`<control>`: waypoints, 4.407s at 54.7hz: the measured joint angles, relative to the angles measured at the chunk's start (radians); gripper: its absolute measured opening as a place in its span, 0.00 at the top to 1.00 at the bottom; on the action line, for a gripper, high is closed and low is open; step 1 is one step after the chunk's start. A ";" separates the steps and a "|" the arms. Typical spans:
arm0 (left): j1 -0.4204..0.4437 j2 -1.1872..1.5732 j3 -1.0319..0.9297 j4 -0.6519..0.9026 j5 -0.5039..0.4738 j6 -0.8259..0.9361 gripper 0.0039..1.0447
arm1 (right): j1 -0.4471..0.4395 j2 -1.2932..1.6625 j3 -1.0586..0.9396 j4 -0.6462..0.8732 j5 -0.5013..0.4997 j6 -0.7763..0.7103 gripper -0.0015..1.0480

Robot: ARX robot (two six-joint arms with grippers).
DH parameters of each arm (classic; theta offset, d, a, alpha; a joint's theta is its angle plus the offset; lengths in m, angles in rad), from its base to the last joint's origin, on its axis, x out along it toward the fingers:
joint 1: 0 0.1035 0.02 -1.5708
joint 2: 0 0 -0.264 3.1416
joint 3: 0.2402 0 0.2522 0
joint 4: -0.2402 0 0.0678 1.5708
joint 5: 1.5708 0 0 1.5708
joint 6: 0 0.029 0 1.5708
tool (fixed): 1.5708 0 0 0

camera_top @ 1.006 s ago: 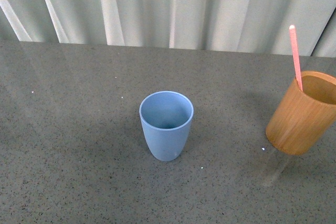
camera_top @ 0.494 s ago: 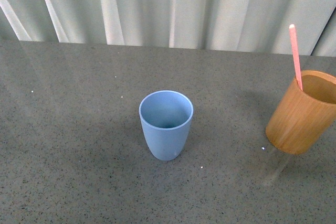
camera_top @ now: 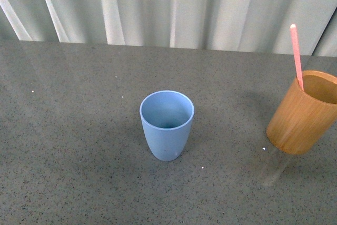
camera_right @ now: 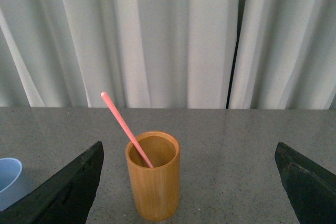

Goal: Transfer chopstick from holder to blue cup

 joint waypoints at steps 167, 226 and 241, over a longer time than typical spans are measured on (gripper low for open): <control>0.000 -0.231 0.000 -0.238 0.000 0.000 0.06 | 0.108 1.758 0.495 0.970 -0.182 -0.339 0.97; 0.000 -0.231 0.000 -0.238 0.000 0.000 0.06 | 0.392 1.430 0.591 0.848 -0.059 0.270 0.97; 0.000 -0.231 0.000 -0.238 0.000 0.000 0.06 | 0.444 1.545 0.634 0.874 -0.063 0.266 0.97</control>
